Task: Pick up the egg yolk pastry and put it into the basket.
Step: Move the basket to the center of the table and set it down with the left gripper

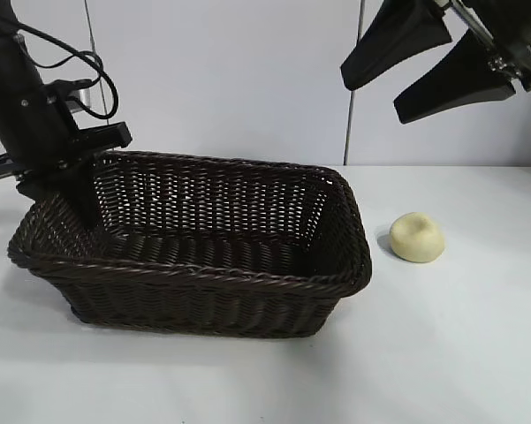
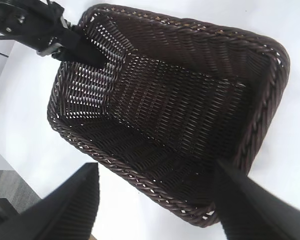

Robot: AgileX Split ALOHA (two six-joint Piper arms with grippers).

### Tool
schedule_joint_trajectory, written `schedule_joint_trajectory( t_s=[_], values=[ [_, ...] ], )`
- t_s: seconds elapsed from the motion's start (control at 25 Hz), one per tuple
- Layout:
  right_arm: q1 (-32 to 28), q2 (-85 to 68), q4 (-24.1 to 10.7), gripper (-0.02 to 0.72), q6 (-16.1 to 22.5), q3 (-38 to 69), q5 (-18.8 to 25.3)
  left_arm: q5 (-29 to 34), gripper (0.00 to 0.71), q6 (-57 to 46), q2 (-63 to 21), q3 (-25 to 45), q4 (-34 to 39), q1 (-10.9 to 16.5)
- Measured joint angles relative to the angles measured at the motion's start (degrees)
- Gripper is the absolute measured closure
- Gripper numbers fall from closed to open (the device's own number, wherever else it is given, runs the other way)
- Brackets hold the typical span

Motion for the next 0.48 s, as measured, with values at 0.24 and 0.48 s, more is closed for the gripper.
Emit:
schedule_joint_trajectory(
  t_s=[0.24,0.48],
  values=[
    [0.0,0.0,0.0,0.227,0.0,0.0,0.0,0.1,0.447,0.1,0.0,-0.2,-0.5,0.0],
    [0.0,0.0,0.0,0.227,0.0,0.0,0.0,0.4,0.198,0.2,-2.2,-0.3,-0.6,0.0]
  ],
)
